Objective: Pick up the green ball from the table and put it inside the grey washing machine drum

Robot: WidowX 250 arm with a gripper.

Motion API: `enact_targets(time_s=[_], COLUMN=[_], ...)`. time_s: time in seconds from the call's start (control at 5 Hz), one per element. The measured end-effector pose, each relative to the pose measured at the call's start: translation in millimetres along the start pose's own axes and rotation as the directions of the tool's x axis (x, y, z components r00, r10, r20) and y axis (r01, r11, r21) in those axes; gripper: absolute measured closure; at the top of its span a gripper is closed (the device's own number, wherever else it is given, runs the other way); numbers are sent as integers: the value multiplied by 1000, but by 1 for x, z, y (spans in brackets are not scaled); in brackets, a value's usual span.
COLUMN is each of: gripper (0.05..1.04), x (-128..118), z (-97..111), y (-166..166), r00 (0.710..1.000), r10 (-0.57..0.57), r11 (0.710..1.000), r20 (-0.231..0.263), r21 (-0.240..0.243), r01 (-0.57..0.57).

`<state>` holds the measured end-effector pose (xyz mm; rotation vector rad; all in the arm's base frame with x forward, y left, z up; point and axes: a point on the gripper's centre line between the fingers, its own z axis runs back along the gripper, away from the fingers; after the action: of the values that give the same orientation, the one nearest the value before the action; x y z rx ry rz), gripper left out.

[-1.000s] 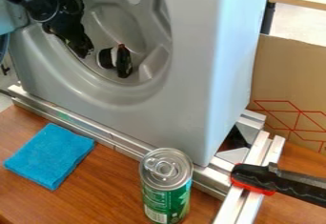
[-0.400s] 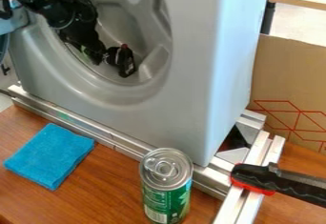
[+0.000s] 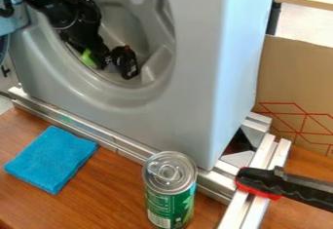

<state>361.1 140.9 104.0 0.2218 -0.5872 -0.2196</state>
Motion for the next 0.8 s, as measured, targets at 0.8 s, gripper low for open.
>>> enact_targets(time_s=[0.8], gripper=[94], x=[-23], z=[57], y=[-1], r00=[999], r10=[37], r11=[998], r20=[32], r21=[47], r01=[-39])
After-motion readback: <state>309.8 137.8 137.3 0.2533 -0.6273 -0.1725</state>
